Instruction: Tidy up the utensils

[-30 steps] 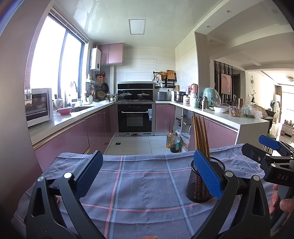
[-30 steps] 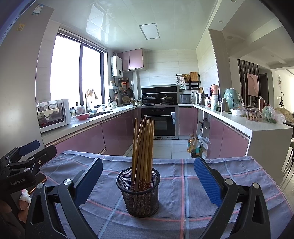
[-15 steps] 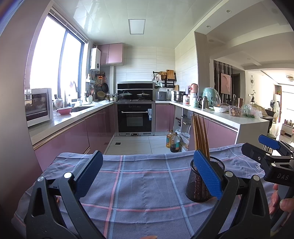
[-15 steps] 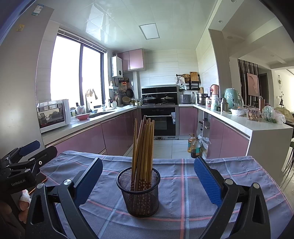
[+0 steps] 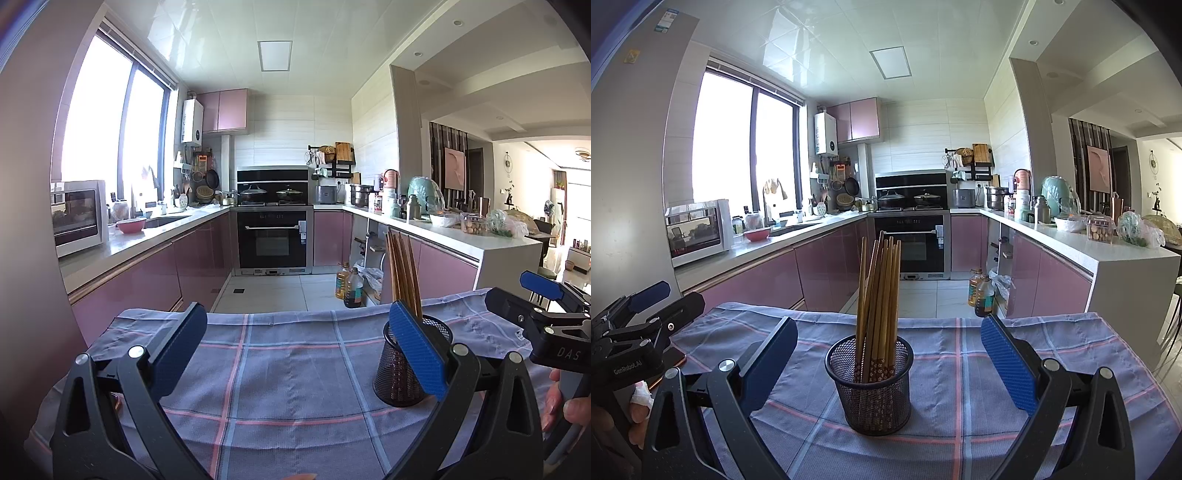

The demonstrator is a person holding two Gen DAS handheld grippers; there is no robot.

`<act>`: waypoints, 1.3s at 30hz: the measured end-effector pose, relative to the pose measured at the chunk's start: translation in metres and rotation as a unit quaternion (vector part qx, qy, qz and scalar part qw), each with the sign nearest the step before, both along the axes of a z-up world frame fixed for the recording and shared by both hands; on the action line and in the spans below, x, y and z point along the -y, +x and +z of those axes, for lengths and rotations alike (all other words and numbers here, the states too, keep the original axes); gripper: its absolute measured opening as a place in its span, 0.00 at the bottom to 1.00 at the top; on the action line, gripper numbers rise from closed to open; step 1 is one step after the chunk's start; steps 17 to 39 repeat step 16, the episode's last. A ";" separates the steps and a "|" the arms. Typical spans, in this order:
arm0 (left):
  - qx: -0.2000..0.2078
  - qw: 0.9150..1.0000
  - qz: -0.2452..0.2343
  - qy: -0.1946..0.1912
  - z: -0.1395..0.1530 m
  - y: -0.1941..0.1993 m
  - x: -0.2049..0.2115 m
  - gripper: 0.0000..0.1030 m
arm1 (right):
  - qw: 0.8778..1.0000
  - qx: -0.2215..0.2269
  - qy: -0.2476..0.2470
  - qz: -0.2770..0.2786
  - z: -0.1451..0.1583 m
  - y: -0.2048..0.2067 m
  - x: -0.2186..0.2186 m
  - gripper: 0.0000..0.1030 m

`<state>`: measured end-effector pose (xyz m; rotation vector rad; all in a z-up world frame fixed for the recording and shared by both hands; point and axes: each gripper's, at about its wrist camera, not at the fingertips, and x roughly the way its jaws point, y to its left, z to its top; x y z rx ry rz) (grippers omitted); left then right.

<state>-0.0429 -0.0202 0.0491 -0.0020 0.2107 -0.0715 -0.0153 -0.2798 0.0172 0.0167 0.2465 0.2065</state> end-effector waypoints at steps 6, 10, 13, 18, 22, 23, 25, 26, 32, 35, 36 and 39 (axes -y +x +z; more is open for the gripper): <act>0.003 1.000 0.000 0.006 -0.001 0.001 0.000 0.94 | 1.000 -0.001 0.001 0.002 -0.002 0.000 -0.003 0.93; -0.006 1.000 0.000 0.003 -0.001 0.003 -0.003 0.94 | 1.000 -0.003 0.001 0.001 -0.005 -0.002 -0.004 0.93; -0.027 1.000 -0.005 -0.001 -0.005 0.010 -0.007 0.94 | 1.000 -0.012 0.004 -0.002 -0.009 0.000 0.001 0.93; -0.051 0.999 -0.005 0.004 -0.015 0.019 -0.013 0.94 | 0.999 -0.039 -0.008 -0.028 -0.020 0.008 0.016 0.93; -0.051 0.999 -0.005 0.004 -0.015 0.019 -0.013 0.94 | 0.999 -0.039 -0.008 -0.028 -0.020 0.008 0.016 0.93; -0.051 0.999 -0.005 0.004 -0.015 0.019 -0.013 0.94 | 0.999 -0.039 -0.008 -0.028 -0.020 0.008 0.016 0.93; -0.051 0.999 -0.005 0.004 -0.015 0.019 -0.013 0.94 | 0.999 -0.039 -0.008 -0.028 -0.020 0.008 0.016 0.93; -0.051 0.999 -0.005 0.004 -0.015 0.019 -0.013 0.94 | 0.999 -0.039 -0.008 -0.028 -0.020 0.008 0.016 0.93; -0.051 0.999 -0.005 0.004 -0.015 0.019 -0.013 0.94 | 0.999 -0.039 -0.008 -0.028 -0.020 0.008 0.016 0.93; -0.051 0.999 -0.005 0.004 -0.015 0.019 -0.013 0.94 | 0.999 -0.039 -0.008 -0.028 -0.020 0.008 0.016 0.93; -0.051 0.999 -0.005 0.004 -0.015 0.019 -0.013 0.94 | 0.999 -0.039 -0.008 -0.028 -0.020 0.008 0.016 0.93; -0.051 0.999 -0.005 0.004 -0.015 0.019 -0.013 0.94 | 0.999 -0.039 -0.008 -0.028 -0.020 0.008 0.016 0.93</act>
